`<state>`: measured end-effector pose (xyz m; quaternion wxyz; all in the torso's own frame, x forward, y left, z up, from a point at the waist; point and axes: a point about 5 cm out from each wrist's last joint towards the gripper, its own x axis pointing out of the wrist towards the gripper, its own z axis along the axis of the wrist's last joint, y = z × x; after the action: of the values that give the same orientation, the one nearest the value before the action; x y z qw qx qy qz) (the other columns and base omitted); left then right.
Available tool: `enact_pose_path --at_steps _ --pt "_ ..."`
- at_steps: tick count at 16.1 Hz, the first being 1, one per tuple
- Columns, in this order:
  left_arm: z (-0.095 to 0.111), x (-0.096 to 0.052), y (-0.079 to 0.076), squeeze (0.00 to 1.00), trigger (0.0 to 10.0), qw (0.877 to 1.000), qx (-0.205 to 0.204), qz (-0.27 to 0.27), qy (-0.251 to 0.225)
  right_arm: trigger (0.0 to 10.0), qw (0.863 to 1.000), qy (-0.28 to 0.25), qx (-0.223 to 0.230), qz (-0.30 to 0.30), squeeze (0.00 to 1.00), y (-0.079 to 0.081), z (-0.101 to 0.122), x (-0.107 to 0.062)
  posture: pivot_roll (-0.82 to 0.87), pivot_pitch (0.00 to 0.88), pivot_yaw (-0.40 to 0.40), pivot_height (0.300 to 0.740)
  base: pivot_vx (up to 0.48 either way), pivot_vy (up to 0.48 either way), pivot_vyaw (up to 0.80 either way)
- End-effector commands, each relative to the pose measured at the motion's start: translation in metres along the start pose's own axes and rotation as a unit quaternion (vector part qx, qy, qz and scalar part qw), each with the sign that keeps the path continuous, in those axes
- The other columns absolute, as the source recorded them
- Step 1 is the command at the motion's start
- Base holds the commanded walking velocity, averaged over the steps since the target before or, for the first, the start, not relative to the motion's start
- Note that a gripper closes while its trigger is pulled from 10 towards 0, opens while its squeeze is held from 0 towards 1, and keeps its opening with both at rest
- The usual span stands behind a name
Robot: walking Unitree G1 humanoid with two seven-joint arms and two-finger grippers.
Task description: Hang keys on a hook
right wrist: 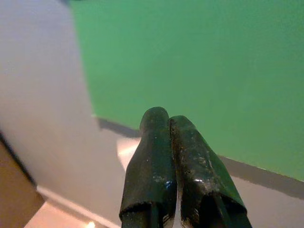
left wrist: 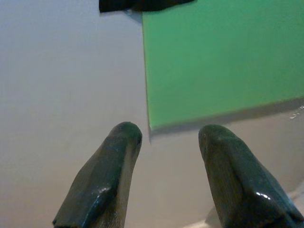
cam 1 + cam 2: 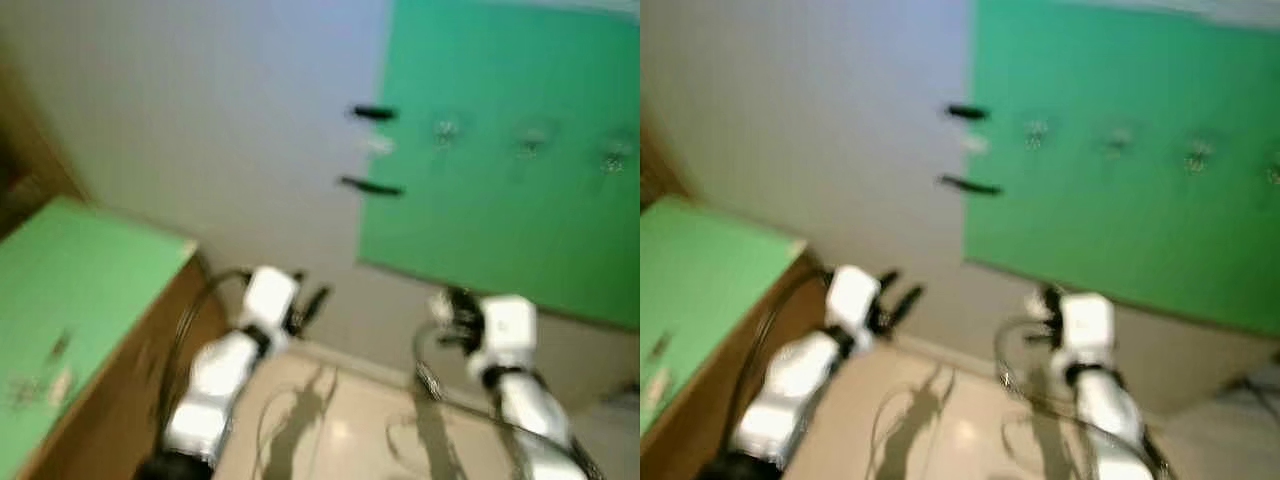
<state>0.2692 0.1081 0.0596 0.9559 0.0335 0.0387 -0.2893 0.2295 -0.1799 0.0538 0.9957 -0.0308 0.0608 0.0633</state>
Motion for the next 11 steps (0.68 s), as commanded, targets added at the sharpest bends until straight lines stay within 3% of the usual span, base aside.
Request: enact_pose_path --at_steps 1,3,5,6,11 --pt "0.008 0.009 -0.010 0.00 10.0 1.000 0.002 -0.025 -0.011 0.0 1.000 0.004 -0.014 -0.017 0.00 -0.009 -0.001 -0.003 -0.21 0.000 0.036 0.740 0.480 0.000 -0.80" --pt "0.012 0.012 -0.011 0.00 10.0 0.999 0.008 -0.027 -0.018 0.0 1.000 -0.005 -0.011 -0.020 0.00 -0.008 0.002 -0.004 -0.21 0.000 0.039 0.740 0.240 0.000 -0.40" --pt "0.011 0.019 -0.009 0.00 10.0 1.000 0.019 -0.021 0.011 0.0 1.000 -0.015 -0.020 0.006 0.00 -0.009 0.016 0.000 -0.21 0.000 0.046 0.740 0.000 0.000 0.00" --pt "0.014 0.019 -0.009 0.00 10.0 0.999 0.015 -0.033 0.006 0.0 0.996 -0.014 -0.036 0.075 0.00 -0.005 0.029 0.004 -0.21 0.000 0.047 0.740 0.000 0.000 0.00" --pt "0.017 0.019 -0.008 0.00 10.0 0.999 0.008 -0.035 0.003 0.0 0.977 -0.024 -0.067 0.200 0.00 -0.008 0.078 0.002 -0.22 0.000 0.037 0.740 0.000 0.000 0.00"
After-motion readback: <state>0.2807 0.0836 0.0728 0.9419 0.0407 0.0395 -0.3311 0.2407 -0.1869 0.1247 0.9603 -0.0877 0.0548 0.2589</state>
